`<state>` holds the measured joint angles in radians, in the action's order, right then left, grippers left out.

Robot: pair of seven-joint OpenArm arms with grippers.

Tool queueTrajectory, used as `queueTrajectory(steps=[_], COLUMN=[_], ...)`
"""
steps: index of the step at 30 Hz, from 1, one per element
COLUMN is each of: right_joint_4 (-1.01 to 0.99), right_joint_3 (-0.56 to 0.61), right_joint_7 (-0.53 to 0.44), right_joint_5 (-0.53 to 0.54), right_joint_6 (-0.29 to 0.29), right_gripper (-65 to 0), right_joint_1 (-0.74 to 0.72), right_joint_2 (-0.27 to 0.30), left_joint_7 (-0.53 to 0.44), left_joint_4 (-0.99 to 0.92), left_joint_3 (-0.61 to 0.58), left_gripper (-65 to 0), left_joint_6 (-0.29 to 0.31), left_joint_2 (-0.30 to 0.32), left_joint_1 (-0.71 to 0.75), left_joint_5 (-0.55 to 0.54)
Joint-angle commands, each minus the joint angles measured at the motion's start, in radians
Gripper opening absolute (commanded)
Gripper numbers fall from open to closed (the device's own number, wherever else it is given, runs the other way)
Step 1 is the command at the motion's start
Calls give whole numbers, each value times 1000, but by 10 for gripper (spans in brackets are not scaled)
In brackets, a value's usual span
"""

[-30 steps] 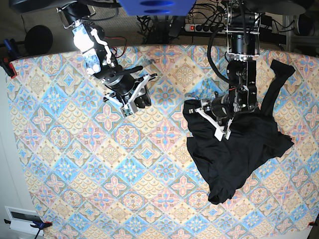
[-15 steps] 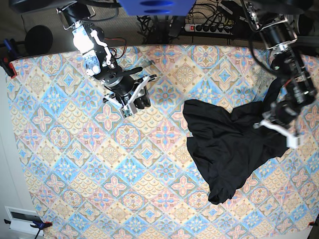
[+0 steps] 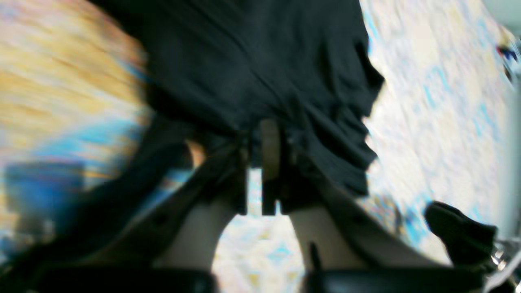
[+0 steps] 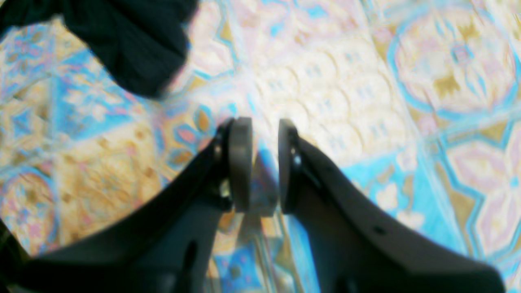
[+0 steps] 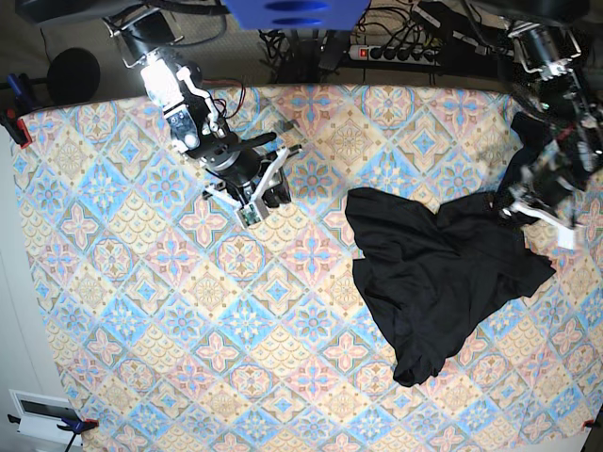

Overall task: Layout the t-shirt on the table in an organized manner, then fold the t-shirt properly
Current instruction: 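Grasp the shirt near its middle with the left gripper and lift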

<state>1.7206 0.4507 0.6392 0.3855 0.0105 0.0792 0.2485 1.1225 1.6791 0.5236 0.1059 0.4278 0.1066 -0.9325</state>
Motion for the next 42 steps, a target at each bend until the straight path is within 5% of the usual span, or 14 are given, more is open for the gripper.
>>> queueTrajectory(steps=[1,5,10,32,35,39,42], right_joint_4=[23,23,23,22,22,23,23], right_joint_3=[-3,-3,-3,-3,-3,-5,-5], right_joint_7=[-26,-26,-26,-25,-25,-26,-26], right_joint_5=[5,5,5,5,5,5,5], right_joint_6=[4,4,4,4,4,4,4], right_gripper=[-538,-538,-538,-538,-538,-538,-538], right_joint_1=[-11,-9,-9,-12,-11,-11,-11], right_joint_2=[2,2,2,2,2,2,2], left_joint_7=[-11,-11,-17,-19,-19,-19,-15], left_joint_4=[16,14,-18,-386,-426,-426,-416], left_joint_3=[-16,-110,-217,-239,-239,-240,-237], left_gripper=[-558,-442,-362,-359,-403,-632,-645], left_joint_6=[4,1,1,-1,4,5,5], left_joint_2=[-5,-85,-180,-366,-372,-369,-347], left_joint_1=[-8,-14,-78,-264,-290,-321,-328], left_joint_5=[-16,-9,132,355,353,352,346])
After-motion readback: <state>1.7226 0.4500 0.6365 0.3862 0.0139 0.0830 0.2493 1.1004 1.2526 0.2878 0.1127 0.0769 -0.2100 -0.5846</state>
